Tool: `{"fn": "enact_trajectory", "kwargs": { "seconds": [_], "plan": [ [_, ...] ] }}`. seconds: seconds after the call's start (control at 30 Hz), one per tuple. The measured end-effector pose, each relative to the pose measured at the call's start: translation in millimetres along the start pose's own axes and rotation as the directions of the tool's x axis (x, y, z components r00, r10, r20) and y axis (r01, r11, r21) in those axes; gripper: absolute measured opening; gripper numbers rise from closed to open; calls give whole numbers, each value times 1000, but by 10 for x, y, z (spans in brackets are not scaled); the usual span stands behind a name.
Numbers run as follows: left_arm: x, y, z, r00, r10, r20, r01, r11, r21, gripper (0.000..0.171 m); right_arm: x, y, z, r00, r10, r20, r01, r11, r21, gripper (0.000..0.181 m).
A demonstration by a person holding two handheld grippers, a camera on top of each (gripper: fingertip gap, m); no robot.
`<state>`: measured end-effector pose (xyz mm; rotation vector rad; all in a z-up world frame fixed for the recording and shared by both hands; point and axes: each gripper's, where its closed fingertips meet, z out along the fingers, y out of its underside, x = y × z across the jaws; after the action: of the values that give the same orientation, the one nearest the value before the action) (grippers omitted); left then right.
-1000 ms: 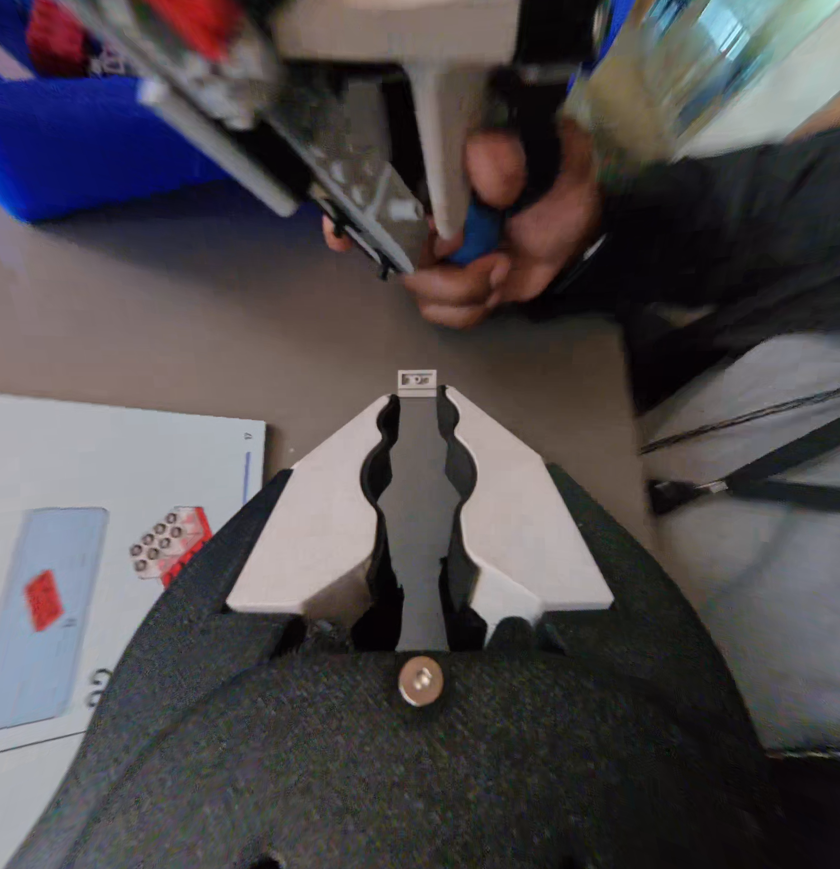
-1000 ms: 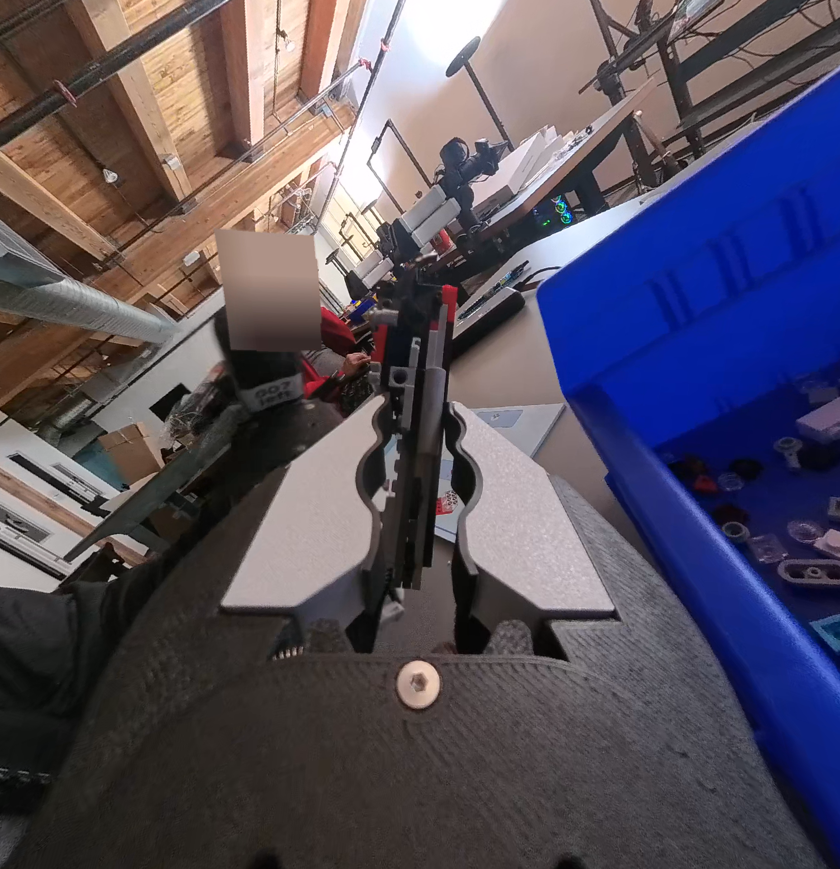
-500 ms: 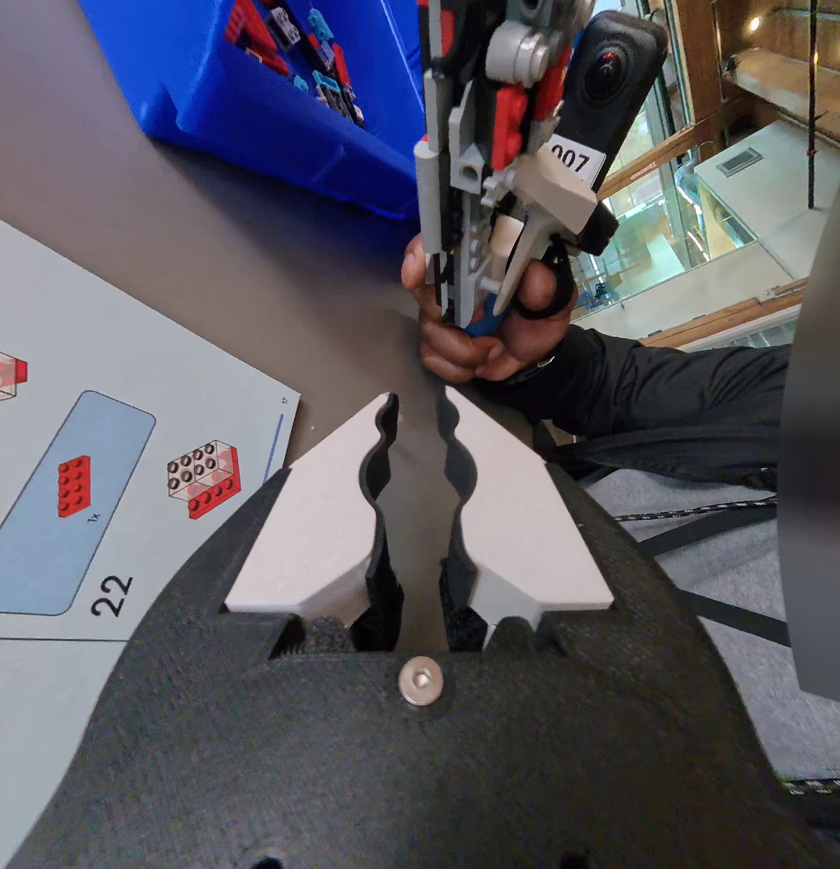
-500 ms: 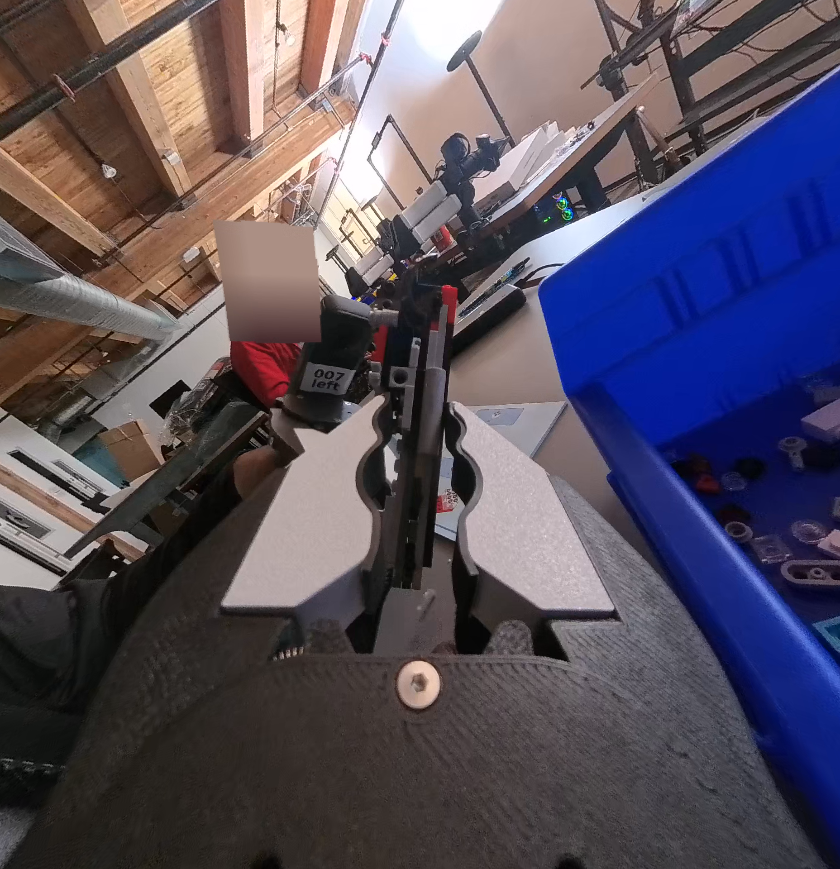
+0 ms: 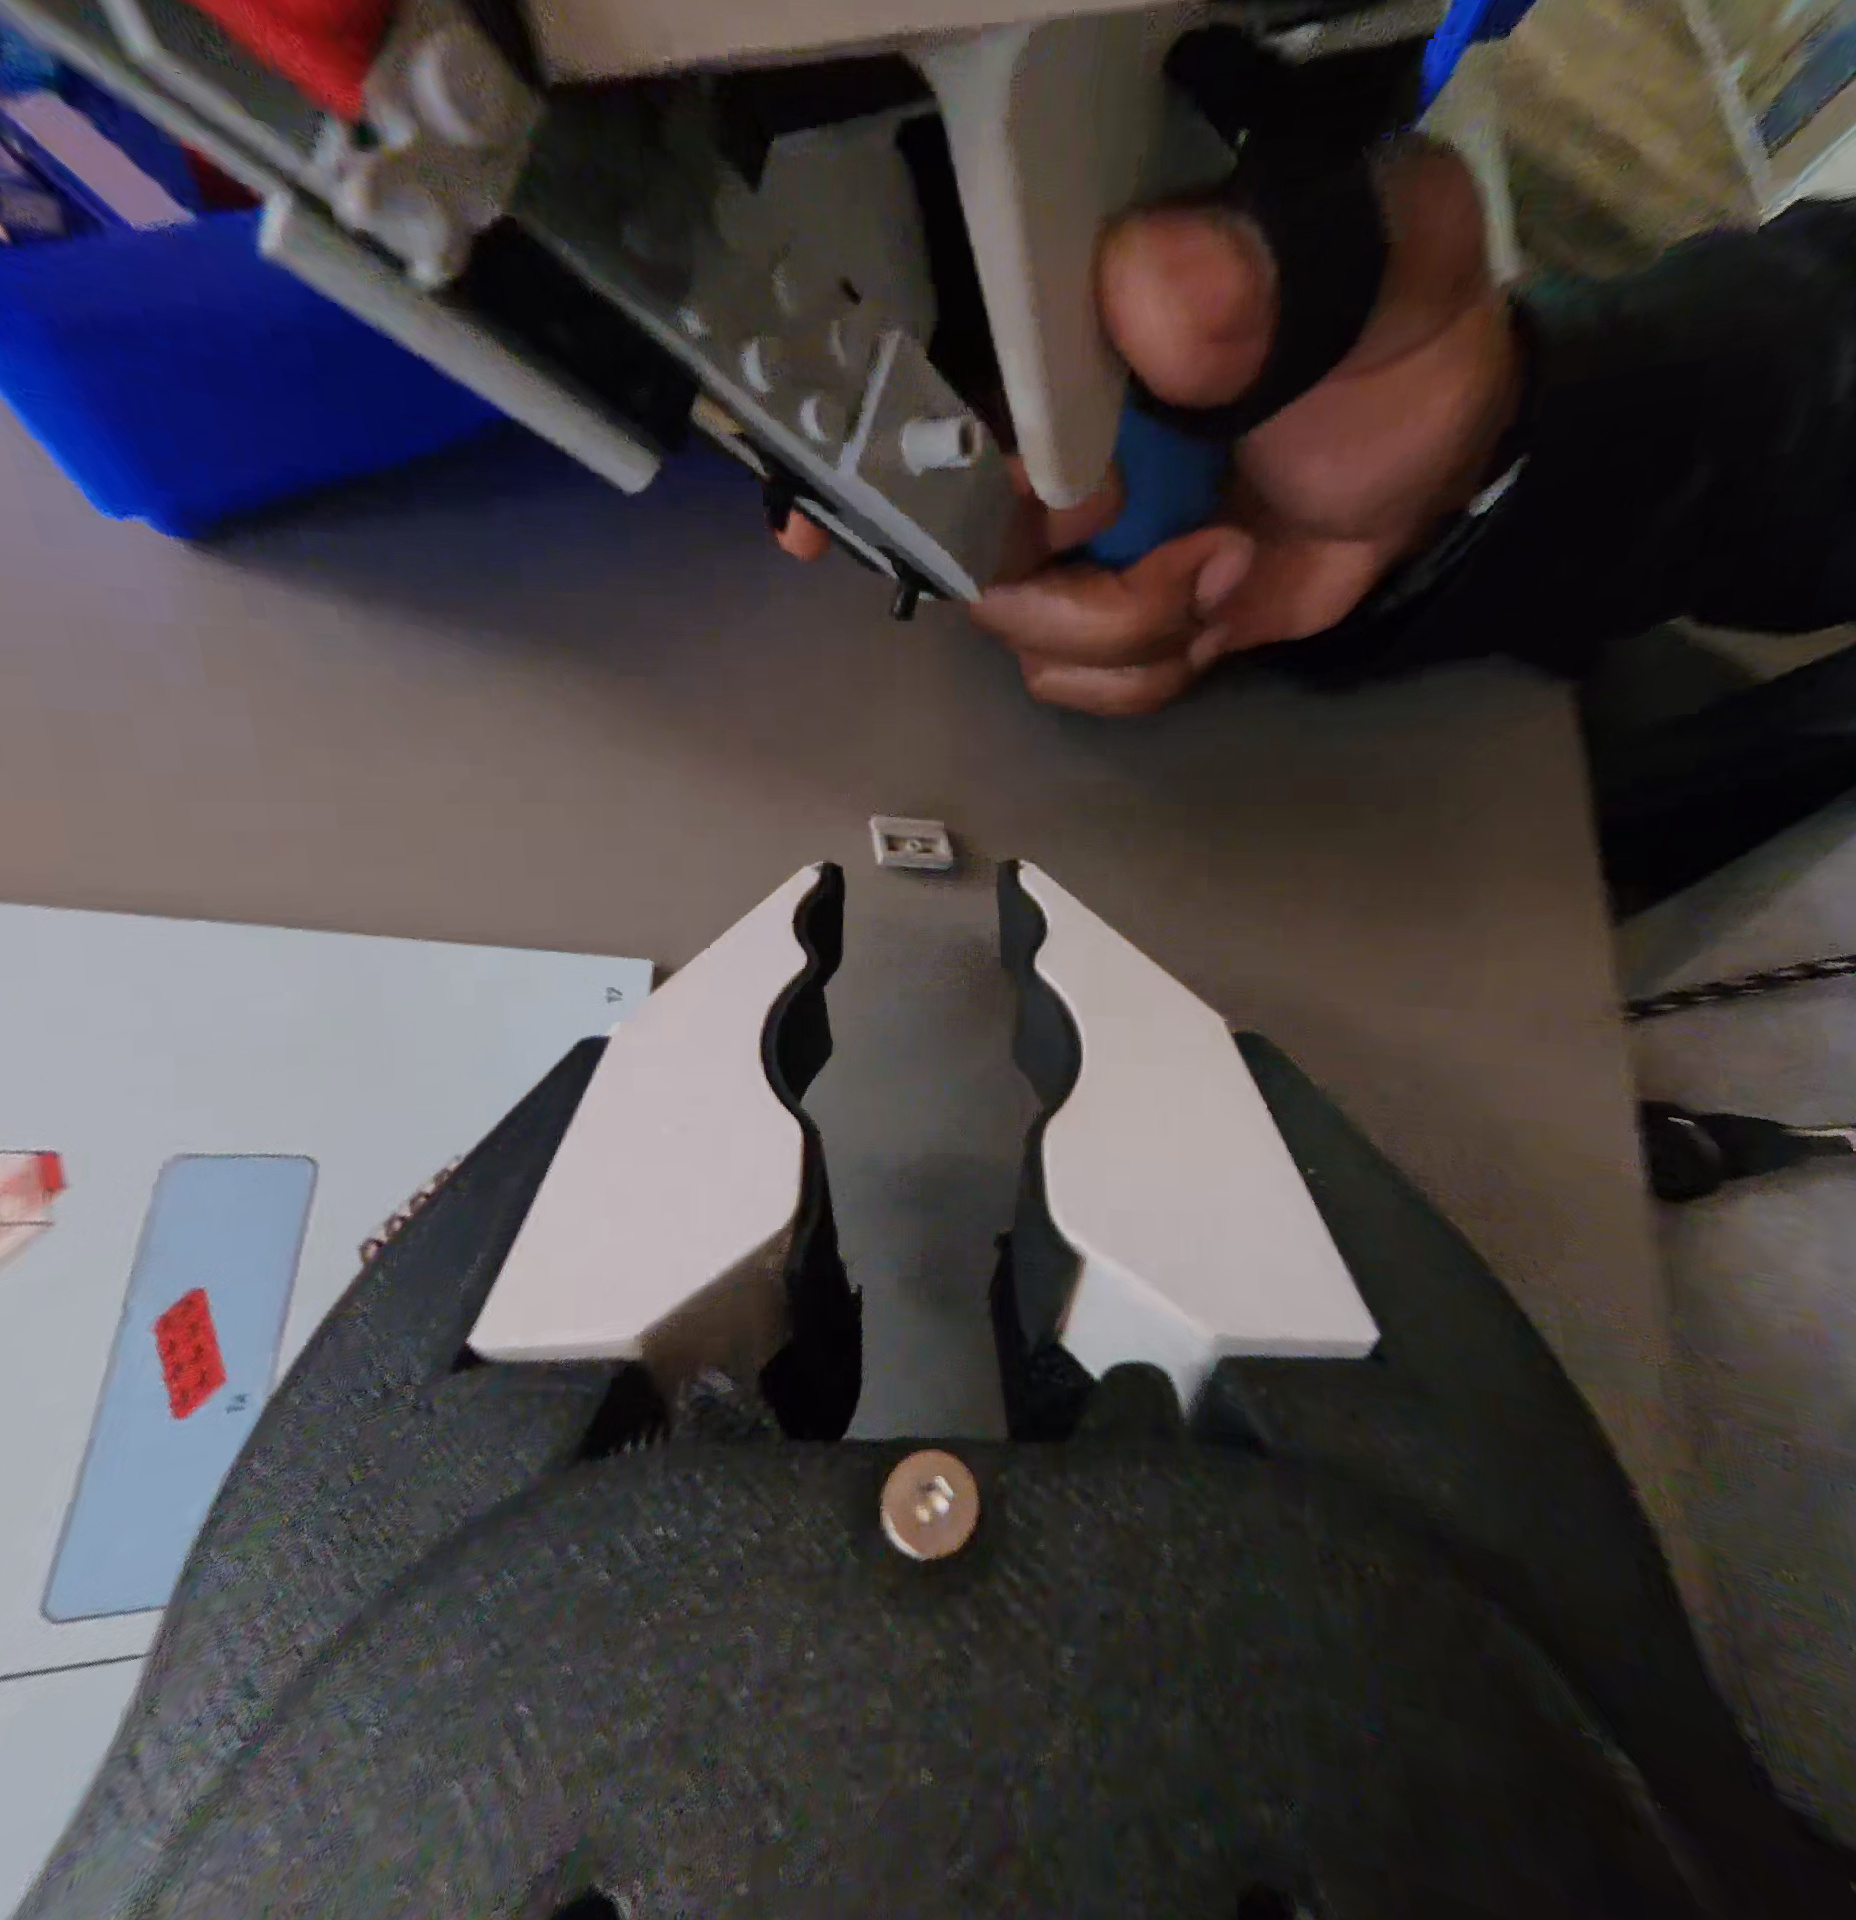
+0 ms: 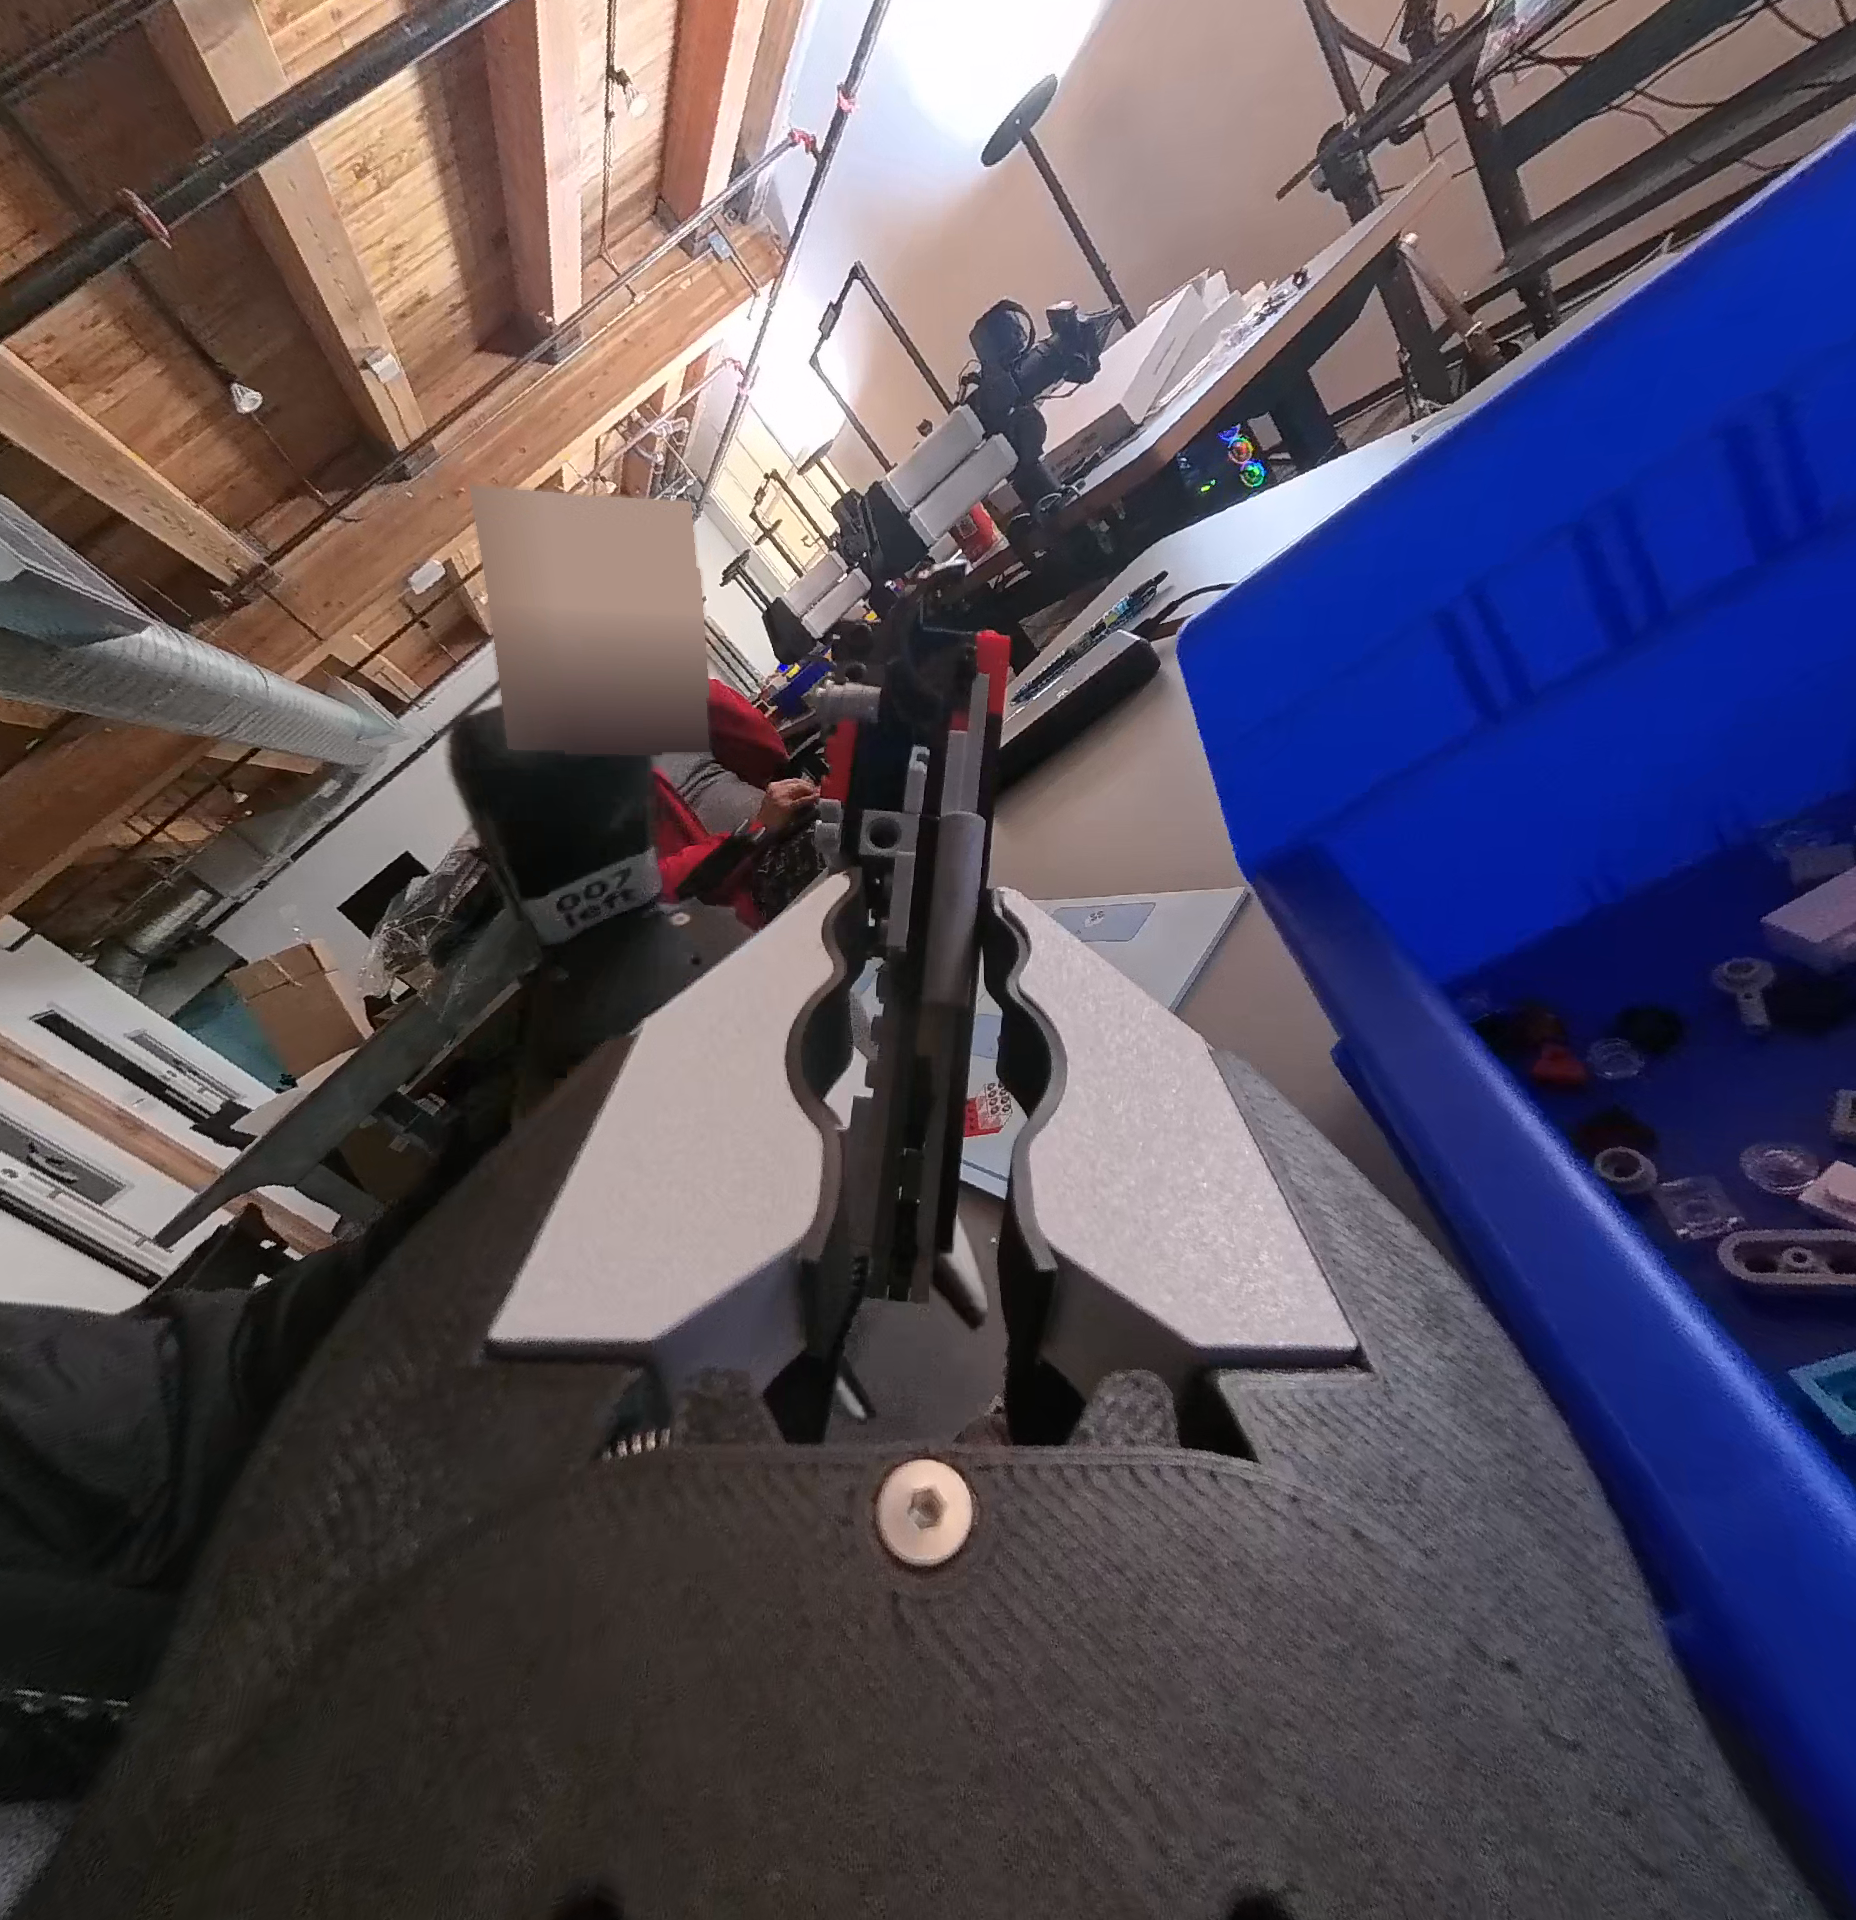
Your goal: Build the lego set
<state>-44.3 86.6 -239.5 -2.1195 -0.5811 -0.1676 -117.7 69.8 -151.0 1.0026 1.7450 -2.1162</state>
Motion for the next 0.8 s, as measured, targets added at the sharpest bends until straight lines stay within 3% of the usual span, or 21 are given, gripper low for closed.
{"fn": "enact_trajectory", "kwargs": {
  "seconds": [0.23,0.47,0.57,0.63,0.7,0.8],
  "plan": [
    [-81,22,122,984,106,146,-98,993,-60,36,21,-15,-7,1000,19,-2,-19,1000,7,22],
    [-89,35,176,959,189,211,-170,980,-106,16,22,-10,-4,1000,17,-4,-17,1000,5,22],
    [-65,30,171,964,181,195,-164,982,-97,17,23,-11,-4,1000,18,-4,-18,1000,5,22],
    [23,-17,147,991,82,108,-79,996,-34,17,23,-14,-7,1000,20,-3,-20,1000,7,22],
    [174,-102,86,992,-103,-70,106,993,40,17,24,-16,-8,1000,22,-2,-22,1000,8,22],
    [244,-197,-64,910,-317,-268,348,934,78,17,21,-13,-8,1000,21,-1,-21,1000,7,22]
  ]
}}
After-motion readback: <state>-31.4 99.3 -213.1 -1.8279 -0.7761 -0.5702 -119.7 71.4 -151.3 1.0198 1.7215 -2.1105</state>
